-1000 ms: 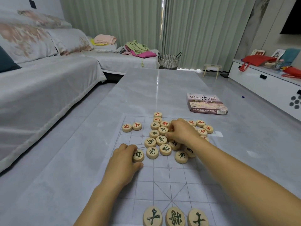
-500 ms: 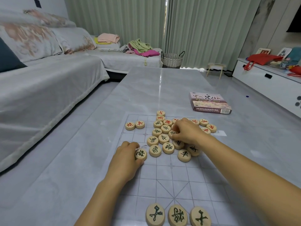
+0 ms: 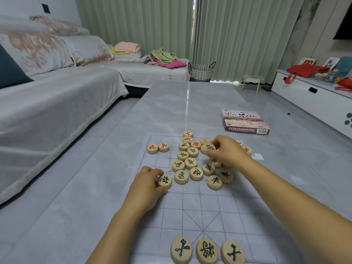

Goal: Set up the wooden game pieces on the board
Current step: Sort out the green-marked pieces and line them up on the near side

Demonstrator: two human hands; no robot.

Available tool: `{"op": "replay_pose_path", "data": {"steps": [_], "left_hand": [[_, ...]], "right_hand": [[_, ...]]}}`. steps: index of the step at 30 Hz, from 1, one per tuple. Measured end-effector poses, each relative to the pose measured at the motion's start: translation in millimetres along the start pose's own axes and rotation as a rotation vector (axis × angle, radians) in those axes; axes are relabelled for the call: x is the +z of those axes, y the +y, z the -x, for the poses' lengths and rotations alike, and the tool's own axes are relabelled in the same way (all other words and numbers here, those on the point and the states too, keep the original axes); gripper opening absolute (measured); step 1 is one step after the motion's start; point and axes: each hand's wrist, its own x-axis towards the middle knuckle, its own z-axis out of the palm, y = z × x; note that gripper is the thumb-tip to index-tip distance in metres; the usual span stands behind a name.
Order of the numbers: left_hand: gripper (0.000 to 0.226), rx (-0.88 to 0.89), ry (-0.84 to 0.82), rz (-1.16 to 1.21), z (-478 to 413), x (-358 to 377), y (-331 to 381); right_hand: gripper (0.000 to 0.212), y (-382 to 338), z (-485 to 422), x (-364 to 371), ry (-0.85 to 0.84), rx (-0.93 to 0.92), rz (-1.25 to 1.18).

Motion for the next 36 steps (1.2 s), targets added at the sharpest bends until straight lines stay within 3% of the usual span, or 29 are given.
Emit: {"op": "replay_pose_path", "data": {"steps": [4,10,17,22,27,36], "left_hand": [[0.048,0.006,-0.004,0.004,0.3,1.0,-1.0],[0.05,0.019,-0.018,-0.038,0.6,1.9,-1.3],[0.05,-0.03,0.015,0.057,-0.1,4.1,0.5],[0.039,-0.016,0.102,0.124,0.3,8.3,6.8],[0.034,0.034,0.162,0.073,-6.0,13.7,11.5],[0.035,0.04,0.036,0.085,-69.0,9.3,36.4]], "right_hand": [[0.023,12.9,56.2,-13.7,-0.067,-0.075,-0.101],[0.032,47.2,130.4,0.9,-0.1,-0.079,0.238],[0.051,59.4,136.9,0.1,-0.139,-0.122,0.099],[0.037,63.8,138.7,9.4,-0.037,-0.158,0.068],[0.03,64.2,138.0,8.4,-0.043,-0.147,0.018],[0.027,65.2,137.5,9.9,-0.025,-0.181,0.034]]}}
